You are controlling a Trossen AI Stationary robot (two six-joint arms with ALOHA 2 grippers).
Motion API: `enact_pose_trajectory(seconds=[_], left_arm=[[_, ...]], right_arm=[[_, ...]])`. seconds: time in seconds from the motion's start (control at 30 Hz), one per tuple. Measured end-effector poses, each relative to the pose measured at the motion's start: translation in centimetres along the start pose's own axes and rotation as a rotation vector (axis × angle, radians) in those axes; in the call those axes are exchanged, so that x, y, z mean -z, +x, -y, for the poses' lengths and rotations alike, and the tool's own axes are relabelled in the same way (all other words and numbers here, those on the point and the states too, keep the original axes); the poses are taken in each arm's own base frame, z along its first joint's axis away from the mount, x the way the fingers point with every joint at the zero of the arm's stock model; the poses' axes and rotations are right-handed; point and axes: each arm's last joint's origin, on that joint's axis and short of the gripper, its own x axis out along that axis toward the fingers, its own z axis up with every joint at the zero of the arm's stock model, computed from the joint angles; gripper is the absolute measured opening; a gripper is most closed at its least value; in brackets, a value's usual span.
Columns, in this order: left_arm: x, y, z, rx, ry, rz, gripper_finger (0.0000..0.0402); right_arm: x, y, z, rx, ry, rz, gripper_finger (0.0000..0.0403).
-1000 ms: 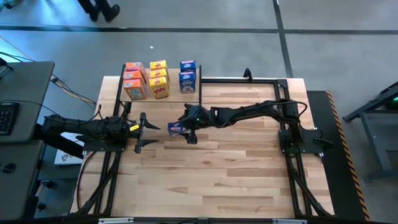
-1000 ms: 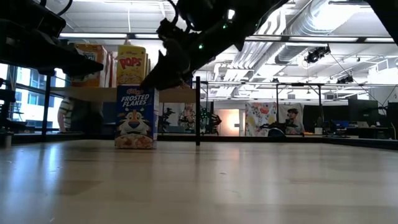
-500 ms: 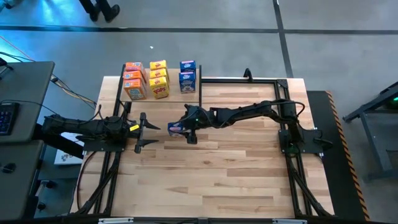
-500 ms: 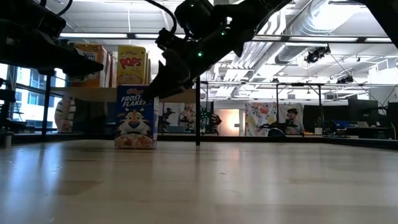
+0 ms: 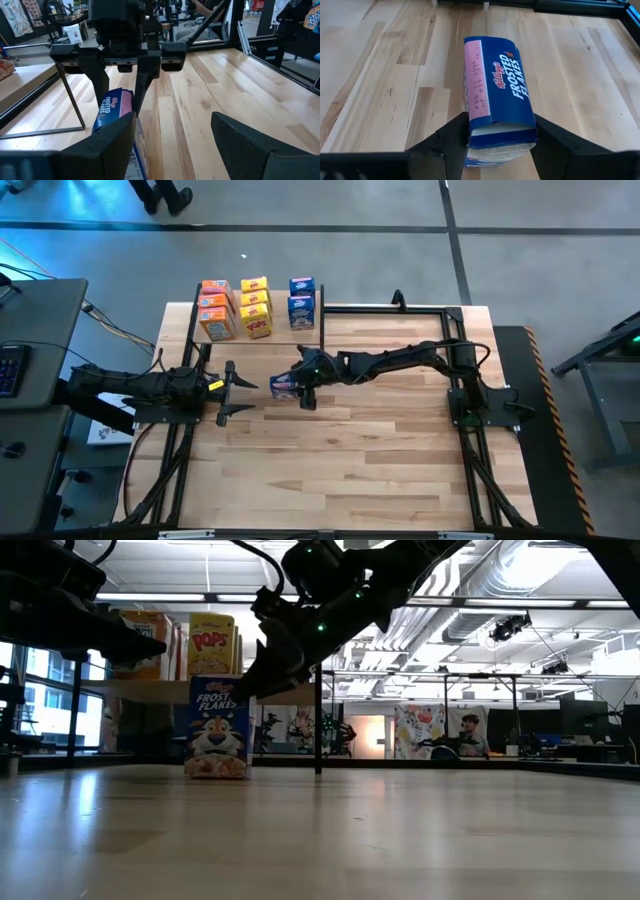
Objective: Stack cereal on shelf
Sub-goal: Put the blue cereal box on the shelf aligned with the other blue cereal boxes
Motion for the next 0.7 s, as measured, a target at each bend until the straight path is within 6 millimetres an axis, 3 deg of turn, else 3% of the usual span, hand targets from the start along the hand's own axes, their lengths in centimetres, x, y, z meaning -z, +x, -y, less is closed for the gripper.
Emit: enact_pose_trajectory(seconds=[0.33, 0.7], left_arm=[[0.0, 0.0, 0.0, 0.0, 0.0, 0.0, 0.0251], [0.0, 0.0, 0.0, 0.0, 0.0, 0.0, 0.0251]], right_arm=[[-0.5, -0.5, 0.0, 0.001, -0.001, 0.014, 0.017], [-3.9, -7.0, 1.1, 0.021, -0.04, 0.035, 0.017]])
